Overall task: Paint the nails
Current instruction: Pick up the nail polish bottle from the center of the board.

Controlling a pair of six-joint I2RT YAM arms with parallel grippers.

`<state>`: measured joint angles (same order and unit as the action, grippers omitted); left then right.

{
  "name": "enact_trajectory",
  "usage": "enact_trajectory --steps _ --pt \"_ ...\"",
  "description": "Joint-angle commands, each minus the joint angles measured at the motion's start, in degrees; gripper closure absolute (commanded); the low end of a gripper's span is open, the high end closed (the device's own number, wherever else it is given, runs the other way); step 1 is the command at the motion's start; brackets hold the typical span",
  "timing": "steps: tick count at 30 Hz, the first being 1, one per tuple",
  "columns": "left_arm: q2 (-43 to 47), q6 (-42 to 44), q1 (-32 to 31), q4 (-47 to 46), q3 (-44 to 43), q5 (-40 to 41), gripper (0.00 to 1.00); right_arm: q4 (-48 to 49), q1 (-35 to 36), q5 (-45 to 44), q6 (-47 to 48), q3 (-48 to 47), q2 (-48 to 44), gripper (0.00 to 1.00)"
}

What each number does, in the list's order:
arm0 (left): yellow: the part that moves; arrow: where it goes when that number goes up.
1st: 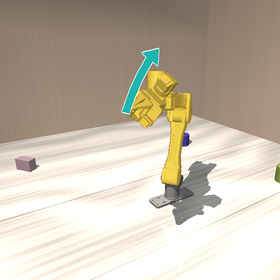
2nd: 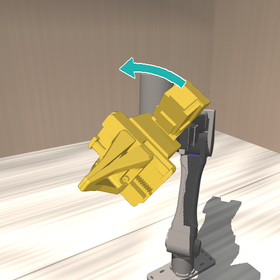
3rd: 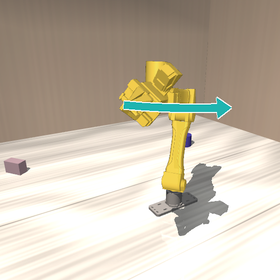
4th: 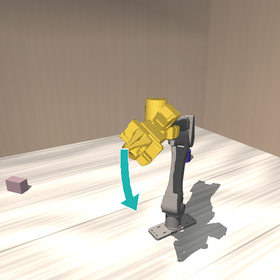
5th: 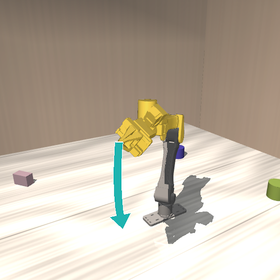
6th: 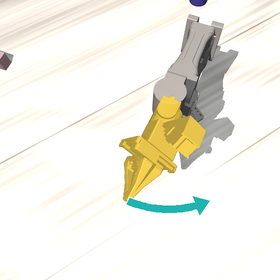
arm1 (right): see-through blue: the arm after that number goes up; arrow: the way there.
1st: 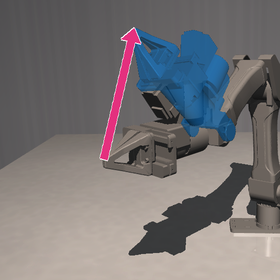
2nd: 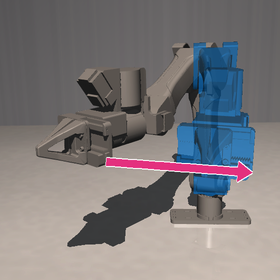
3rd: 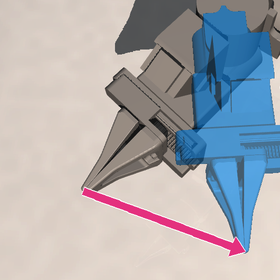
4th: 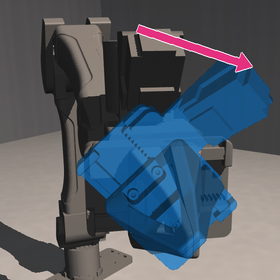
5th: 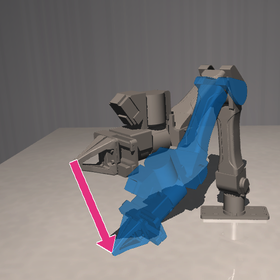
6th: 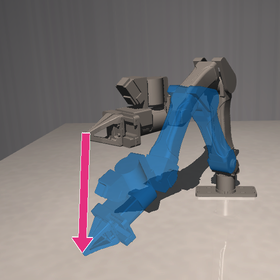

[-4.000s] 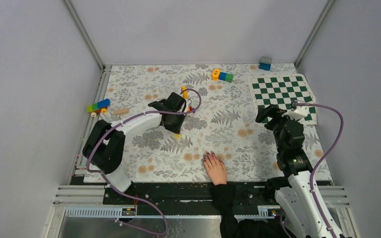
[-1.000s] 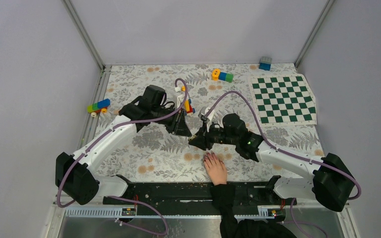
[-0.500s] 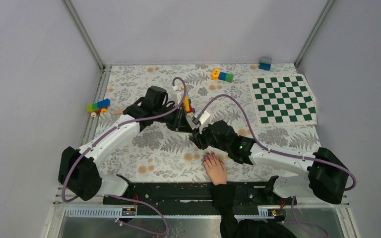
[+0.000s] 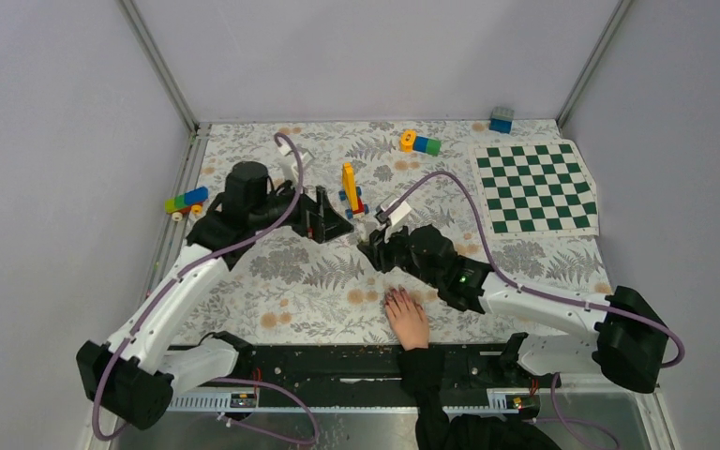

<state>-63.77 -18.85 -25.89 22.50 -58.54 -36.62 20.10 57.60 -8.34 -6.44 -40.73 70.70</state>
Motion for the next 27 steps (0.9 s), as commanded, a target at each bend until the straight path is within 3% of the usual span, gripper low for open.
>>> enact_trajectory --steps 1,6,10,13,16,18,20,23,27 --pt "6.13 1.73 3.52 -5.12 1.13 2.5 0.01 3.59 -3.18 3.76 -3.11 -0.67 -3.81 1.0" --pt "13.17 2.19 4.82 -13.28 4.56 -5.16 0.01 8.78 -12.33 29.42 -12.22 -0.46 -5.16 1.0" --pt "15.57 -5.2 4.8 -26.4 8.41 -17.05 0.01 14.96 -15.51 47.61 -20.23 -3.54 -3.66 1.0" --pt "15.53 -9.95 4.81 -33.29 9.93 -21.62 0.01 23.9 -15.58 59.07 -28.84 -7.25 0.86 1.0" --pt "14.9 -11.15 4.83 -34.19 9.79 -22.9 0.01 38.17 -15.67 68.41 -42.55 -11.76 8.02 1.0" --pt "14.49 -11.69 4.88 -34.46 9.59 -23.76 0.01 55.24 -15.75 71.27 -55.98 -13.66 13.44 1.0" --pt "14.37 -13.33 4.81 -36.8 10.07 -24.47 0.01 64.25 -15.65 71.89 -64.74 -16.23 19.16 1.0" --pt "14.08 -18.28 4.86 -43.78 11.98 -26.0 0.01 63.91 -15.64 70.75 -62.62 -15.34 19.47 1.0" --pt "13.67 -22.08 4.87 -48.05 12.66 -26.53 0.01 54.32 -15.64 69.89 -54.37 -13.12 15.22 1.0"
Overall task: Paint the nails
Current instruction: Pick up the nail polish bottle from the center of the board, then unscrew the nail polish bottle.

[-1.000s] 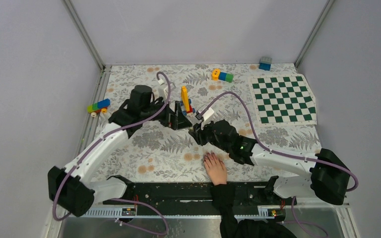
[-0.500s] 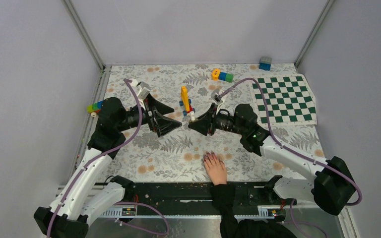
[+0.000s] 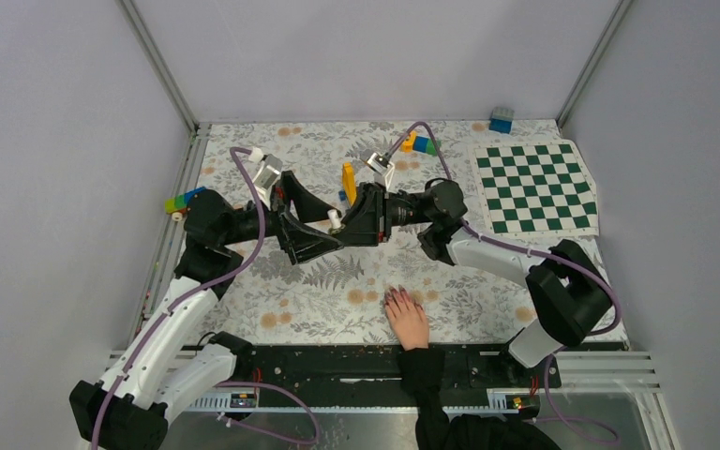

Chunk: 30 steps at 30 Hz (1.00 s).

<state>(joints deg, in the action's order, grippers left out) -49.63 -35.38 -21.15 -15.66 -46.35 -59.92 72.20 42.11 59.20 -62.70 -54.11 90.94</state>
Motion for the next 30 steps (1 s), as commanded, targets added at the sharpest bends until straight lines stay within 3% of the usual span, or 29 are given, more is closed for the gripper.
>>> enact_trajectory --steps 1,7,12,15,20,30 --pt "-0.47 -5.81 0.11 -10.08 0.55 -3.15 0.01 -1.24 -0.15 2.06 4.61 0.86 -6.39 1.0" --pt "-1.09 -4.2 0.12 -6.45 -0.32 -1.77 0.02 -26.54 -0.02 -3.7 25.37 2.9 -14.39 1.0" --pt "-2.3 -7.26 0.1 -9.95 -0.22 -3.21 0.08 -43.53 -0.01 -9.64 36.6 2.23 -18.84 1.0" --pt "-1.83 -9.62 0.05 -13.43 0.98 -3.64 0.08 -44.78 0.13 -9.67 37.28 1.69 -18.64 1.0" --pt "-2.06 -8.13 -0.1 -10.68 0.54 -3.14 0.01 -45.15 1.39 -10.54 38.1 0.9 -17.81 1.0" --pt "-5.16 -3.62 -0.9 -1.3 -2.06 -1.91 0.14 -42.8 2.23 -11.29 37.0 0.93 -17.19 1.0"
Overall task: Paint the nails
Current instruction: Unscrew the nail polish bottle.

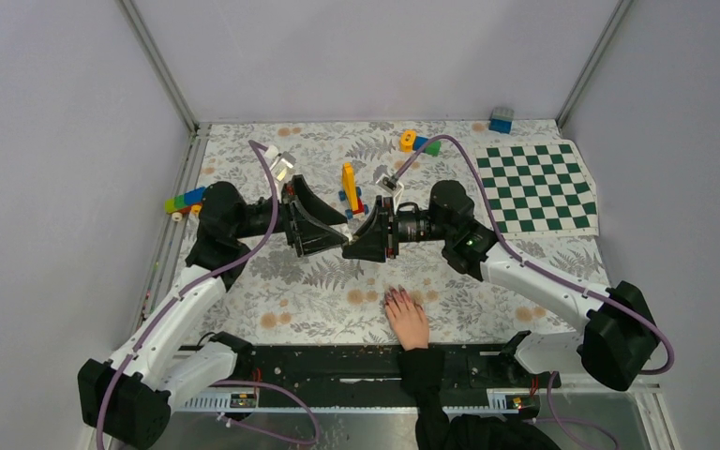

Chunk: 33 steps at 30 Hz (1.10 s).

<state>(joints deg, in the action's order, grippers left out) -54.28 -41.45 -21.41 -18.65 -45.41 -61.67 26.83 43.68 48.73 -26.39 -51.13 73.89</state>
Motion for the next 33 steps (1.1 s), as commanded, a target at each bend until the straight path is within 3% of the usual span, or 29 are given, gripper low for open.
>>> enact_trajectory --steps 1,8,15,18,23,33 --pt "-0.62 2.54 -0.81 1.84 -3.02 -0.21 0.16 2.61 0.7 -0.83 0.69 -2.11 -0.01 1.0" --pt "-1.77 2.93 -1.83 2.55 -3.45 -1.31 0.52 2.7 0.79 -1.28 0.7 -2.12 0.45 1.0" --pt "-2.59 3.17 -2.42 3.26 -3.9 -1.92 0.81 2.5 0.88 -2.17 1.03 -2.22 0.57 1.0" --pt "-2.42 3.7 -2.49 3.81 -3.97 -1.68 1.0 2.22 0.84 -2.61 1.32 -2.14 0.65 1.0" --pt "-2.36 4.08 -2.49 4.29 -3.95 -1.53 1.0 1.16 1.1 -4.25 2.38 -2.15 0.53 1.0" --pt "-3.75 12.45 -2.5 18.07 -7.1 6.06 1.0 -5.1 2.73 -14.68 7.68 -2.29 -0.99 1.0"
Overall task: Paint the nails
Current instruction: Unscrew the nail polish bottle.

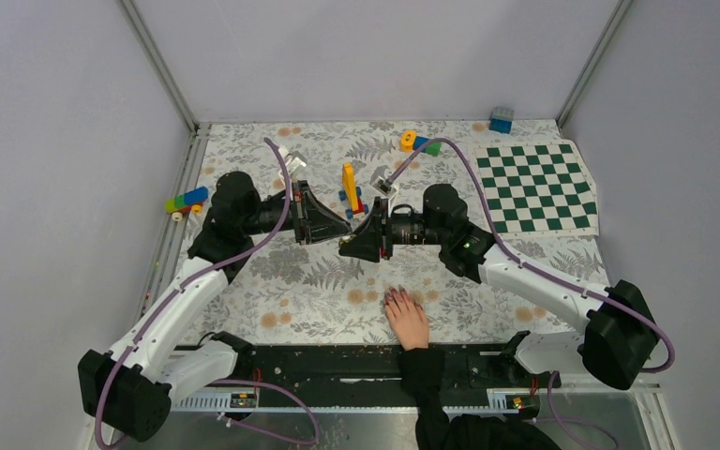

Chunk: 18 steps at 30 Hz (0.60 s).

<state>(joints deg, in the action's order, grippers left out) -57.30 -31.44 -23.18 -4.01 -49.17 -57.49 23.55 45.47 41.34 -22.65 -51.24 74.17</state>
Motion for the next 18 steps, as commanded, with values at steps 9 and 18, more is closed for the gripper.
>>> enact_trajectory --steps 9,18 --pt "-4.18 3.56 -0.72 10.09 -4.77 7.0 1.0 -8.99 5.13 -23.87 10.0 -3.58 -1.68 1.0" --pt "-7.61 2.79 -0.72 14.05 -5.39 12.01 1.0 -9.52 8.77 -37.89 10.31 -4.63 -0.72 1.0"
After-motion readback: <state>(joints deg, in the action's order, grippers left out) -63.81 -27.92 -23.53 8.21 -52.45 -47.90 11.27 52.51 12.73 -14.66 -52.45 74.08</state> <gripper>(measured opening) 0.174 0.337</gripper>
